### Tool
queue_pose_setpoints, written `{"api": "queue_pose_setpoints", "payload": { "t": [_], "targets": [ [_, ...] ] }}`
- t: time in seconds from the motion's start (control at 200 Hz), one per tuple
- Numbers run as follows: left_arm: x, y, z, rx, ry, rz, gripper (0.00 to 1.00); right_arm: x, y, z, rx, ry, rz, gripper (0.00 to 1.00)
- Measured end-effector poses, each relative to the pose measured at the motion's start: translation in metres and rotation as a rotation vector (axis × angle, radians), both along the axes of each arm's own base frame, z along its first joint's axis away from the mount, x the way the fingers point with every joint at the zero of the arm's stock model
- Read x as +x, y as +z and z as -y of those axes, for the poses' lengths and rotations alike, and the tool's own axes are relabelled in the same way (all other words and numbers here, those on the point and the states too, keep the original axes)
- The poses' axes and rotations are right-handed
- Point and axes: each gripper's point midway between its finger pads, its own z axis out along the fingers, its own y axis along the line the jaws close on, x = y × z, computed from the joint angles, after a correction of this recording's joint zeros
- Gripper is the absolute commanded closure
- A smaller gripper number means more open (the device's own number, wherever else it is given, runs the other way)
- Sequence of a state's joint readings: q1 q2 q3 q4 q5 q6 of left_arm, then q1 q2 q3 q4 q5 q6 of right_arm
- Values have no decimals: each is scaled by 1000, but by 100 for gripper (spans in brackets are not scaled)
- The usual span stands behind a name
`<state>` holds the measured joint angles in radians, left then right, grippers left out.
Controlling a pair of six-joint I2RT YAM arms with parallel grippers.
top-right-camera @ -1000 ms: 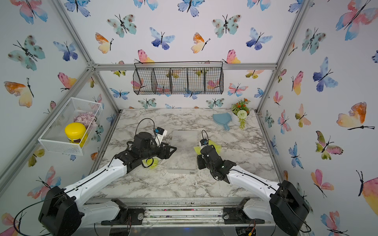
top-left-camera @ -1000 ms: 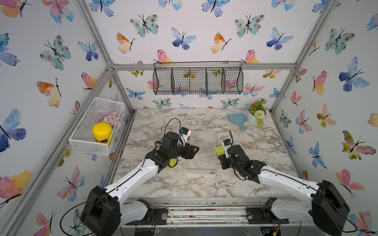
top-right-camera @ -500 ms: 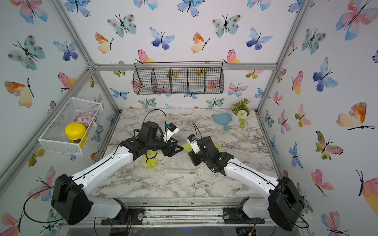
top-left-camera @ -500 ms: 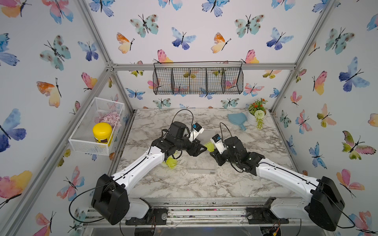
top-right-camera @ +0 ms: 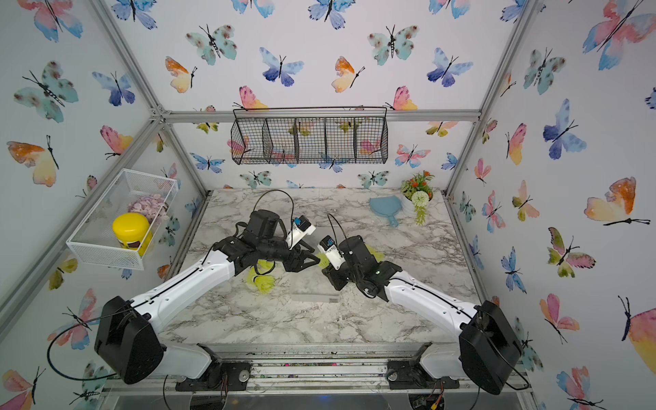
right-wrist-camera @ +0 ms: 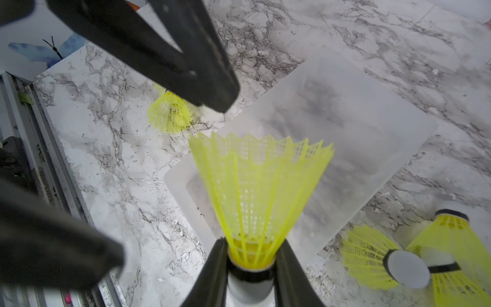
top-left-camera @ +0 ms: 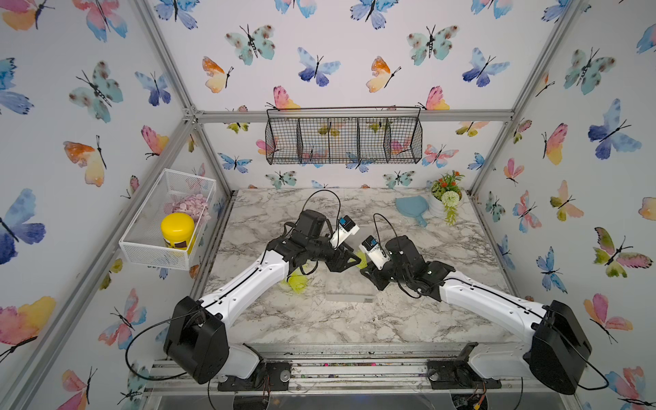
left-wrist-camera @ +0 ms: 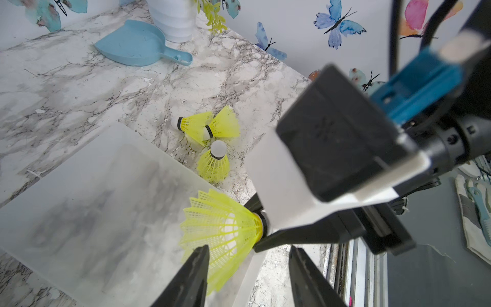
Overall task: Put the shuttlecocks into the storage box
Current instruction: Place the shuttlecock in the storage box.
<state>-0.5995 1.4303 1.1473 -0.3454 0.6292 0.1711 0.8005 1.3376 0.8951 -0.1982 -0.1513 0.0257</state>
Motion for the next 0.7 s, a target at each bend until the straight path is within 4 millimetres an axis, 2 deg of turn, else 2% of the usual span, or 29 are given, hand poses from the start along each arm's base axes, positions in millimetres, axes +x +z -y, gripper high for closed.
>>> {"api": "queue_pose_setpoints", "payload": {
  "t": [0.32, 0.435, 0.456, 0.531, 0.591, 0.661, 0.701],
  "targets": [
    [-1, -12, 6, 13, -41, -43, 75, -2, 0, -1, 5, 13, -7, 72],
    [-1, -16, 7, 17, -48, -53, 96, -3, -1, -1, 2, 13, -10, 70],
    [-1, -16, 7, 18, -49, -53, 100, -3, -1, -1, 1, 13, -10, 69],
    [-1, -16, 7, 19, -48, -56, 100, -3, -1, -1, 0, 13, -10, 58],
    [0, -16, 7, 17, -42, -63, 100, -1, -1, 0, -3, 7, -4, 54],
    [1, -15, 8, 10, -28, -68, 100, 1, -1, 2, -8, -10, 3, 41],
    [4, -15, 8, 3, -7, -75, 100, 3, -1, 4, -11, -30, 5, 37]
  ]
}}
